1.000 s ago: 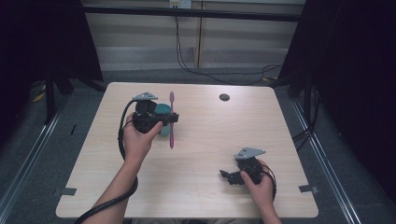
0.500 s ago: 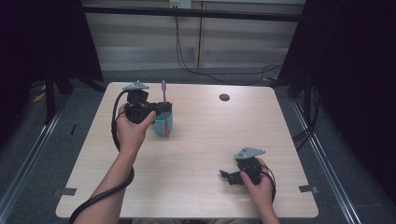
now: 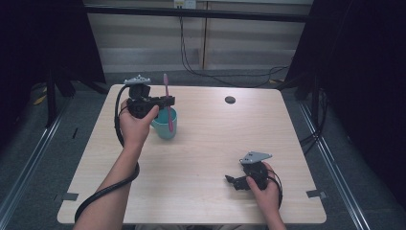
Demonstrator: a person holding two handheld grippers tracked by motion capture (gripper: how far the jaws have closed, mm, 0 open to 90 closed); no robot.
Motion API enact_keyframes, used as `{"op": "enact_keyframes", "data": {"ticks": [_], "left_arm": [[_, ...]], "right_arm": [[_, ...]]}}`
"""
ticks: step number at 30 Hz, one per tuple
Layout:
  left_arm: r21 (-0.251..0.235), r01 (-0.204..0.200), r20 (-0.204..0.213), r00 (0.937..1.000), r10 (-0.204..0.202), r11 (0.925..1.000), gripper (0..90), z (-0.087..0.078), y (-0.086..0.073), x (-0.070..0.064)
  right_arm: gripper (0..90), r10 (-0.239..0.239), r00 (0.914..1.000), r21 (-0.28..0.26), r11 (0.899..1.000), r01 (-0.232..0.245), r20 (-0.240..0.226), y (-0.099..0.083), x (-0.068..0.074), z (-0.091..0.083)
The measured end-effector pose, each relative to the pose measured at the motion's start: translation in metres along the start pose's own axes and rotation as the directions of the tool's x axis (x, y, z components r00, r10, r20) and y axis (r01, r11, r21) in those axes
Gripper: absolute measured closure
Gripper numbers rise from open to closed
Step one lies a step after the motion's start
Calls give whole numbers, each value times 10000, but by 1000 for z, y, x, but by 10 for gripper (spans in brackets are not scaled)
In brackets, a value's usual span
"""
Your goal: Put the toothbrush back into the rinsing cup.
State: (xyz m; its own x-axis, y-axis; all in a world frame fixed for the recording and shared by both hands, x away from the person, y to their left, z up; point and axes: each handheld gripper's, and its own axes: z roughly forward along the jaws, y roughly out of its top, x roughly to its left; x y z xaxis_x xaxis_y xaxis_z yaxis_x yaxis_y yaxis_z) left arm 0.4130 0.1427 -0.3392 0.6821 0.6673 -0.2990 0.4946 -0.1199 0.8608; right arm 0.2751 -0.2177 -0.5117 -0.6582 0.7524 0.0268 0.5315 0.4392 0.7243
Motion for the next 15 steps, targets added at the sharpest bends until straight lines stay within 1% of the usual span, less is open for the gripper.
{"op": "enact_keyframes", "data": {"ticks": [5, 8, 15], "left_arm": [[-44, 37, -150, 9999, -37, 10000, 803, 4, 2, 5], [-95, -62, -254, 9997, 59, 9999, 802, 6, 3, 7], [-184, -107, -322, 9994, 101, 9998, 803, 12, 5, 11]], "right_arm": [[128, 1, 10000, 2, 10000, -1, -9, 0, 0, 0], [128, 3, 10000, 4, 10000, -3, -12, 0, 0, 0], [128, -7, 10000, 3, 10000, 7, -26, 0, 0, 0]]}}
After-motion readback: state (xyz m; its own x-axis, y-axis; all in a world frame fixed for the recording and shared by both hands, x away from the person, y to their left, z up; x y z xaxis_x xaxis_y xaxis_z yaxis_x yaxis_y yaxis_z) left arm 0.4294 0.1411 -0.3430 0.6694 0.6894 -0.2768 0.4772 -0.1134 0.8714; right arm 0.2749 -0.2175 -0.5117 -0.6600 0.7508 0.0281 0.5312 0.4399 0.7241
